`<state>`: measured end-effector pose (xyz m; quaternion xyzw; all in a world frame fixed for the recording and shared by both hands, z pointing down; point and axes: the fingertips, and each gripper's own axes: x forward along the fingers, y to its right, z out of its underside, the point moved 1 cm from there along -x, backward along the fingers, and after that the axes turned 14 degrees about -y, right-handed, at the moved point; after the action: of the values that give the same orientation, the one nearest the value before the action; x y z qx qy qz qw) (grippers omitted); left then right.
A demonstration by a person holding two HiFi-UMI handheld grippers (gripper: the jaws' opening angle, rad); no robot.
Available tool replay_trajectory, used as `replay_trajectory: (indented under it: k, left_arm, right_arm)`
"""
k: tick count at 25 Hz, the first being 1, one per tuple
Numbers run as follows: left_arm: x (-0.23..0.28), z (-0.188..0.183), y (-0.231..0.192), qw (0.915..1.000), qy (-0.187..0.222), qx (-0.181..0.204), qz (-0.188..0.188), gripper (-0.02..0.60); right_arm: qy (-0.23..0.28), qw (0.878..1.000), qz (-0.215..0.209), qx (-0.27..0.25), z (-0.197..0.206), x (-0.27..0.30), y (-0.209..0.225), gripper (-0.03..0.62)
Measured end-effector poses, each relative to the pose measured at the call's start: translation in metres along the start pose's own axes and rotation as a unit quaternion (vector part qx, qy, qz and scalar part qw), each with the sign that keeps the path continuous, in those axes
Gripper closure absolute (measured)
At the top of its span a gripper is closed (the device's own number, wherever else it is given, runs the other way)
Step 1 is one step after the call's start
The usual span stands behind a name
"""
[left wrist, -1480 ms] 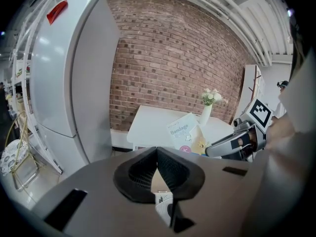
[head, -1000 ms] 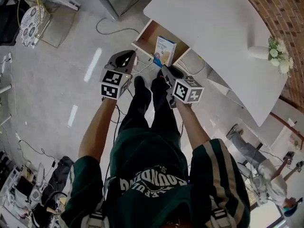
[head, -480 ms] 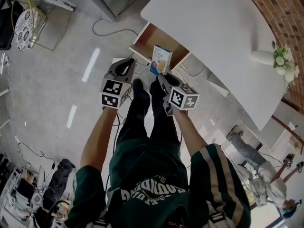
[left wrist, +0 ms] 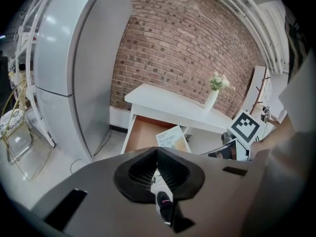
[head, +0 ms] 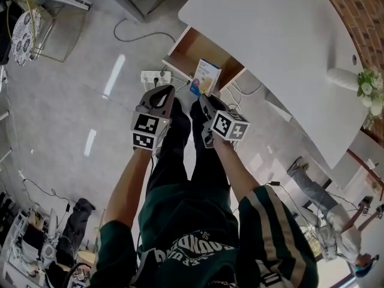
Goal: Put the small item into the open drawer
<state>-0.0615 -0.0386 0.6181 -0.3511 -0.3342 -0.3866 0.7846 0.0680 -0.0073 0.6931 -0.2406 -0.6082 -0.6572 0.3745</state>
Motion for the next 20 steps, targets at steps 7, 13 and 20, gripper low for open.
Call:
replay_trajectory:
  k: [7, 13, 20]
  left_arm:
    - [0.012, 0.024, 0.002, 0.9997, -0.017, -0.017, 0.009, 0.566]
    - [0.018, 0.041, 0.007, 0.9992, -0.030, -0.023, 0.015, 0.566]
    - [0.024, 0.051, 0.008, 0.9986, -0.041, -0.030, 0.016, 0.566]
  right_arm:
    - [0.024, 0.999, 0.010, 0.044, -0.017, 0.021, 0.016, 0.481]
    - [0.041, 0.997, 0.006, 0.069, -0.038, 0.036, 0.023, 0.480]
    - [0.038, 0.997, 0.025, 0.063, -0.064, 0.054, 0.041, 0.482]
